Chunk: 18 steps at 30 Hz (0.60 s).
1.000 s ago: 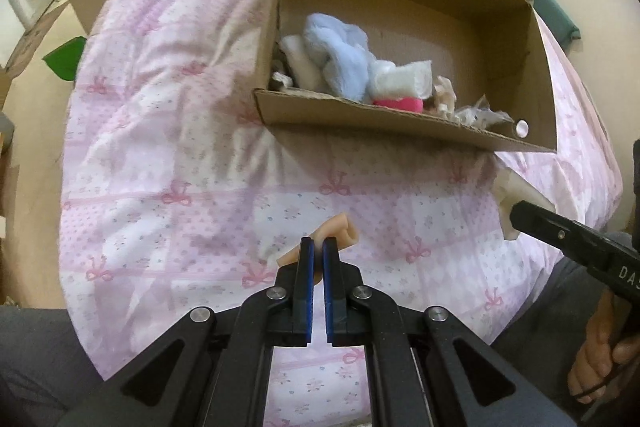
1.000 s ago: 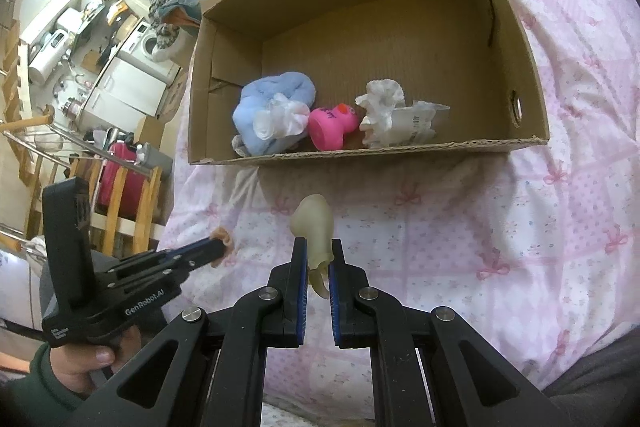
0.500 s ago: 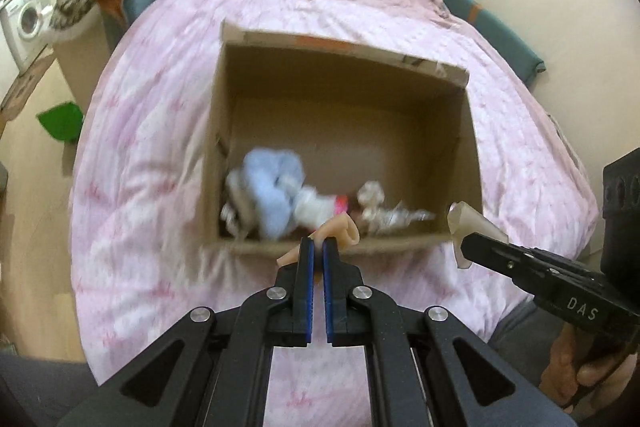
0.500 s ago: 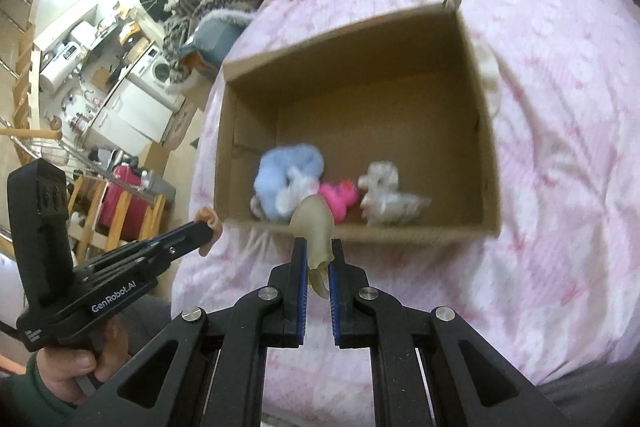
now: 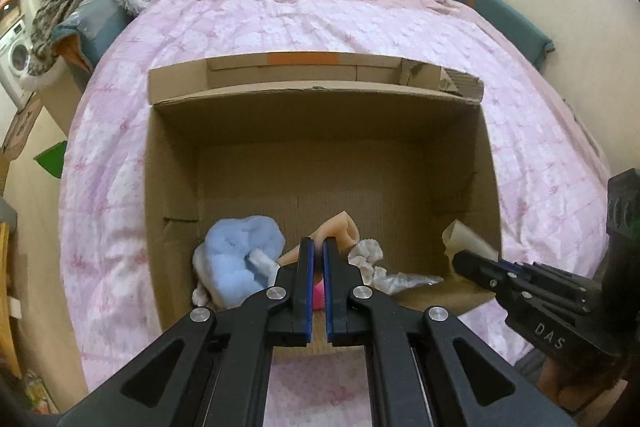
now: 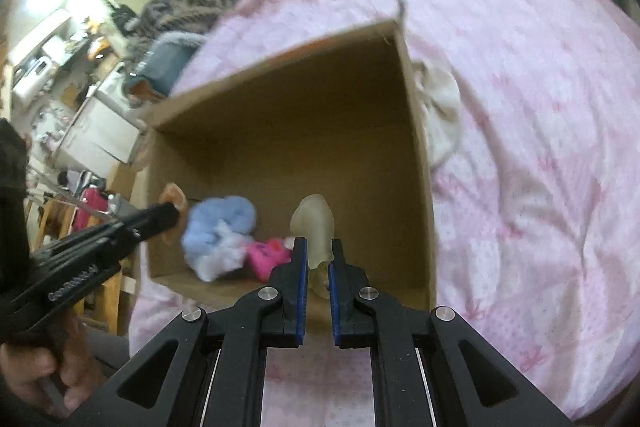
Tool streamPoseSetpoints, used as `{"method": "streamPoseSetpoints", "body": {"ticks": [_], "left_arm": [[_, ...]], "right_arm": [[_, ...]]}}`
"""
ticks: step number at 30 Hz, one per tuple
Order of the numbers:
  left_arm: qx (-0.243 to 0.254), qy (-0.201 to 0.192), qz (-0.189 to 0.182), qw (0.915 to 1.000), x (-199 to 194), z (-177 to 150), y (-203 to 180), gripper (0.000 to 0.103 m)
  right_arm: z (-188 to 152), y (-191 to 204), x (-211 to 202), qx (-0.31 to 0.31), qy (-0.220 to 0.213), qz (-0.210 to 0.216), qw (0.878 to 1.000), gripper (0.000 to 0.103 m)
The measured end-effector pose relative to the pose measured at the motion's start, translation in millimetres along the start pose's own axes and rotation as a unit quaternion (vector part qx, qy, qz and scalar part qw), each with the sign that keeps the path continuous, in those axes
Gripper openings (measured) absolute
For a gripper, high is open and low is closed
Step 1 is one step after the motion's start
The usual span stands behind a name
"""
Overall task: Organize soft objects
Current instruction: 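Carry the orange tube with the left gripper while the right gripper carries the cone into the box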
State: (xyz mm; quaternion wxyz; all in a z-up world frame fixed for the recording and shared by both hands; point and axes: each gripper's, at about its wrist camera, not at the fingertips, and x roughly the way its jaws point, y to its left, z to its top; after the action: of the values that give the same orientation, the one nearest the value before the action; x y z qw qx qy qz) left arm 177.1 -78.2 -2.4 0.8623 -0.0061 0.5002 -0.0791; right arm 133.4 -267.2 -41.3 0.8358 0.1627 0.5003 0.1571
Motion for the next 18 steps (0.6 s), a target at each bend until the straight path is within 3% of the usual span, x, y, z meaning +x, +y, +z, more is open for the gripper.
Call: {"method": "streamPoseSetpoints", "body": {"ticks": [18], "left_arm": [[0.026, 0.031, 0.017, 0.999, 41, -4, -15, 0.006]], "right_arm": [[1, -2, 16, 0.0, 0.016, -0.029, 0.999, 0.012]]}}
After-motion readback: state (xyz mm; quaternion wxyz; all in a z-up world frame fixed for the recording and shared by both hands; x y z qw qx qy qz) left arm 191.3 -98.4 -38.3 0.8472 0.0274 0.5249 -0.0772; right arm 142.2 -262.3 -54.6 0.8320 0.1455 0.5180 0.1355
